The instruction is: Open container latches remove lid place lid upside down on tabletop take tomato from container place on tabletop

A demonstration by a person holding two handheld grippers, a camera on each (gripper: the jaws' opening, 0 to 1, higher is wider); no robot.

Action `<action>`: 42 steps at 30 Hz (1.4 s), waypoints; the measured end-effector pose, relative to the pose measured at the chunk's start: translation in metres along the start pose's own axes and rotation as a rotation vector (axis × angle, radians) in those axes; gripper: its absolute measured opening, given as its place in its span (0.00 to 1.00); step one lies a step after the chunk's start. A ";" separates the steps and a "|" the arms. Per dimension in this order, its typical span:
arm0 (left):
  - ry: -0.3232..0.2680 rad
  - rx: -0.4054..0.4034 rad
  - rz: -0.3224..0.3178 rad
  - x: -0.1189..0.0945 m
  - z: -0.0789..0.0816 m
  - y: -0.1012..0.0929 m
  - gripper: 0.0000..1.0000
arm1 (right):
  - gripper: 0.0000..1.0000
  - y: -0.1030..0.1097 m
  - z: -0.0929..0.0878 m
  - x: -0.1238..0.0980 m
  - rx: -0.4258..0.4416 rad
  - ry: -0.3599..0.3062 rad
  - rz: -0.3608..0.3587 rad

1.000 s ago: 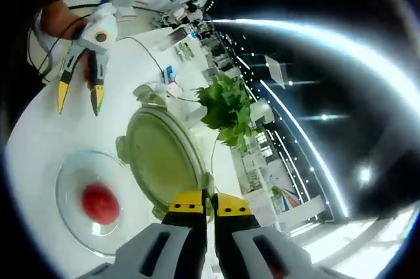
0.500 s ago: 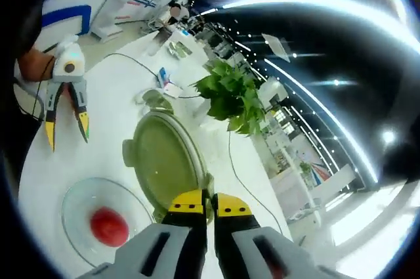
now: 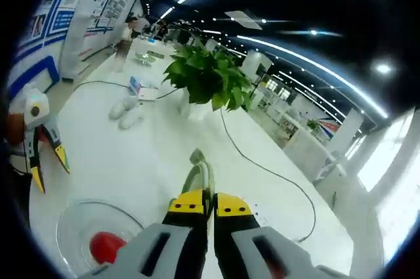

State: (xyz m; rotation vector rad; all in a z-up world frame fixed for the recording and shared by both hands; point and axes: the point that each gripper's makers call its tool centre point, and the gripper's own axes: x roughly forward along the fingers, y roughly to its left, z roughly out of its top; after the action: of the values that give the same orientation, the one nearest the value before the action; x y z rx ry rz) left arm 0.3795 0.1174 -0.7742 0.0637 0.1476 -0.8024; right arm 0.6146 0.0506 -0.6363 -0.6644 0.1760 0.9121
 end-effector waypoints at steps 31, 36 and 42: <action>0.021 -0.032 0.004 0.000 -0.004 0.005 0.48 | 0.00 -0.065 -0.094 0.039 0.223 0.190 -0.170; -0.010 -0.021 0.009 -0.002 0.003 0.004 0.48 | 0.00 -0.072 -0.111 0.046 0.201 0.231 -0.198; -0.001 -0.019 0.017 -0.001 0.002 0.005 0.48 | 0.02 -0.075 -0.121 0.047 0.218 0.234 -0.209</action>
State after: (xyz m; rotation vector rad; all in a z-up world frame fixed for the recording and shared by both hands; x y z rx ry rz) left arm 0.3829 0.1215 -0.7718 0.0462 0.1536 -0.7836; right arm 0.7177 -0.0224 -0.7166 -0.5729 0.4013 0.6026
